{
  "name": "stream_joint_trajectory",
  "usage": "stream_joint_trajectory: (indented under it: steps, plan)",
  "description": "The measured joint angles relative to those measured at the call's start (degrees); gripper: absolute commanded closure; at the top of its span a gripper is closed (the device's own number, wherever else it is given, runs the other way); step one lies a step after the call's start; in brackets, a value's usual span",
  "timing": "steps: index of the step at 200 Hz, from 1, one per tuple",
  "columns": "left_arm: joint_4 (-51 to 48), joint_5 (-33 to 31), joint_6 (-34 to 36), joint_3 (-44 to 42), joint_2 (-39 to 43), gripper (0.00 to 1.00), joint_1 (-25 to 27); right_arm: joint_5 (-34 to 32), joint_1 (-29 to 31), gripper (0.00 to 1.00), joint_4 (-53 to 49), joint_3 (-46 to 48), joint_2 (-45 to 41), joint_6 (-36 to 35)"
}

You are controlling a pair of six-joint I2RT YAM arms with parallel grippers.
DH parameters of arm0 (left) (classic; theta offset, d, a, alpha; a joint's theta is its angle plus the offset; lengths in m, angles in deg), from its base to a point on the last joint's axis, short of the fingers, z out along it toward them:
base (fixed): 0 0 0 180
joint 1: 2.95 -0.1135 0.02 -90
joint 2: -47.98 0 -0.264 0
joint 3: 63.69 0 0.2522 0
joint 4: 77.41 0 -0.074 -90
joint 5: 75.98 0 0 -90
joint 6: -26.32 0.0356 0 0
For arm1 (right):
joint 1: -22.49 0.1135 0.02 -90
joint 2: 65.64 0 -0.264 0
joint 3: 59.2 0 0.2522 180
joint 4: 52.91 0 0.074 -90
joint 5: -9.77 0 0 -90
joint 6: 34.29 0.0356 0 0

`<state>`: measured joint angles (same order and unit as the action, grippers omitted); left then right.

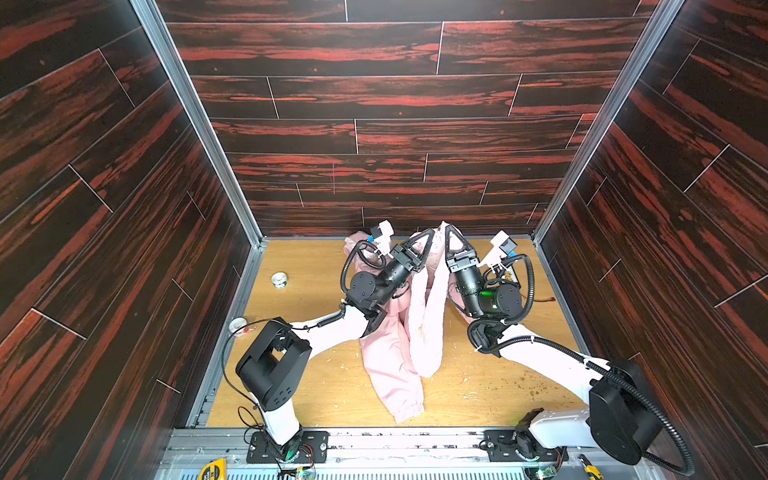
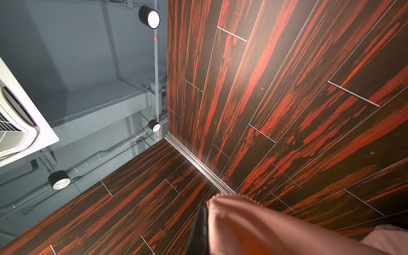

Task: Zip up the jacket

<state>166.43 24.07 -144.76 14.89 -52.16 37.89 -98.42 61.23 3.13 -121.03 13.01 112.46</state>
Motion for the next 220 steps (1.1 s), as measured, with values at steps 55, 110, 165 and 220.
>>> stream_joint_trajectory:
  steps: [55, 110, 165, 220]
  plan:
    - [0.0, 0.0, 0.0, 0.0, 0.0, 1.0, 0.0, 0.1, 0.2, 1.0, 0.1, 0.0, 0.0, 0.0]
    - [0.0, 0.0, 0.0, 0.2, 0.0, 1.0, 0.0, -0.2, 0.7, 1.0, 0.4, 0.0, 0.0, -0.4]
    - [0.0, -0.1, 0.0, 1.3, 0.0, 1.0, 0.0, 0.6, 1.1, 1.0, 0.7, 1.5, 0.0, -0.3]
    - [0.0, 0.0, -0.4, 1.8, 0.0, 1.0, 0.1, 1.9, 1.4, 1.0, 2.3, 2.8, 0.0, -0.4]
